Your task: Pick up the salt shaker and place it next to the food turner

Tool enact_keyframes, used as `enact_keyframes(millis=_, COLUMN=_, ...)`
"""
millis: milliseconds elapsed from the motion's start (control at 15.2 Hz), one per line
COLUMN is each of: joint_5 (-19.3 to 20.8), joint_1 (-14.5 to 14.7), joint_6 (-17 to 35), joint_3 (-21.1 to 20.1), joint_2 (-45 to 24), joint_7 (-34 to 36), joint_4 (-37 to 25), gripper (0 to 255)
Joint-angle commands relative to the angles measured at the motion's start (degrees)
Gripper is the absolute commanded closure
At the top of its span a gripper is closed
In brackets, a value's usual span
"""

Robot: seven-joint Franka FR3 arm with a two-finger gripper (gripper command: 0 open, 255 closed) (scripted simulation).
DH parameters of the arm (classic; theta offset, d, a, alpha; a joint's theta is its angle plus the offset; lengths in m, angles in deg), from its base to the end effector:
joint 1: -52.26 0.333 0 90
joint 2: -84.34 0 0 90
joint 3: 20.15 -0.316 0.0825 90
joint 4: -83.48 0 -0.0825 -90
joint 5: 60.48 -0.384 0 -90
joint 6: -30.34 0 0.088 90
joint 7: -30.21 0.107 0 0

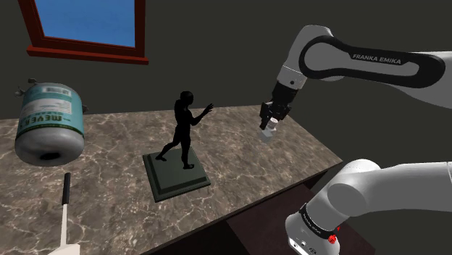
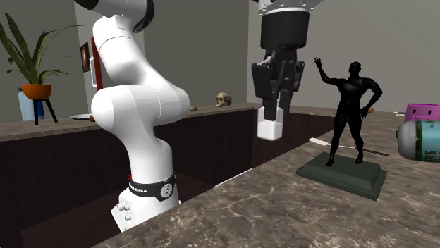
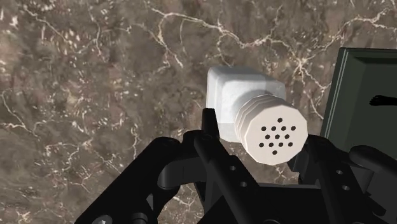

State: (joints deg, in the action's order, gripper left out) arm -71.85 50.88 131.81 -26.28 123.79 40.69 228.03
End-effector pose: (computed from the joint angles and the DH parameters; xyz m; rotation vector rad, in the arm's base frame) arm 0.3349 0.0481 0.4959 -3.0115 0.2602 0.1195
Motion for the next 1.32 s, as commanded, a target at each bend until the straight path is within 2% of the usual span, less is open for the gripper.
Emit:
enact_keyframes(millis=0, joint_5=0.1, joint_1=-0.1, joint_6=-1.0, joint_3=0.1, joint_2=0.0, joint_7=0.1, joint_4=-1.0, gripper=255)
enact_keyframes(millis=660, joint_5=-6.7, joint_1=5.2, joint_6=2.9, joint_3=-12.1, joint_2=-7.4, joint_7=13.8, joint_4=-7.2, gripper=255)
enact_keyframes(millis=990, joint_5=-7.9, joint_1=6.6, joint_6=5.2, joint_3=-18.1, joint_2=-13.4, joint_7=20.8, joint_4=-12.6, gripper=255)
enact_keyframes(millis=1254, joint_5=-7.3, joint_1=7.2, joint_6=6.9, joint_3=-23.0, joint_2=-19.2, joint_7=26.8, joint_4=-18.0, gripper=255)
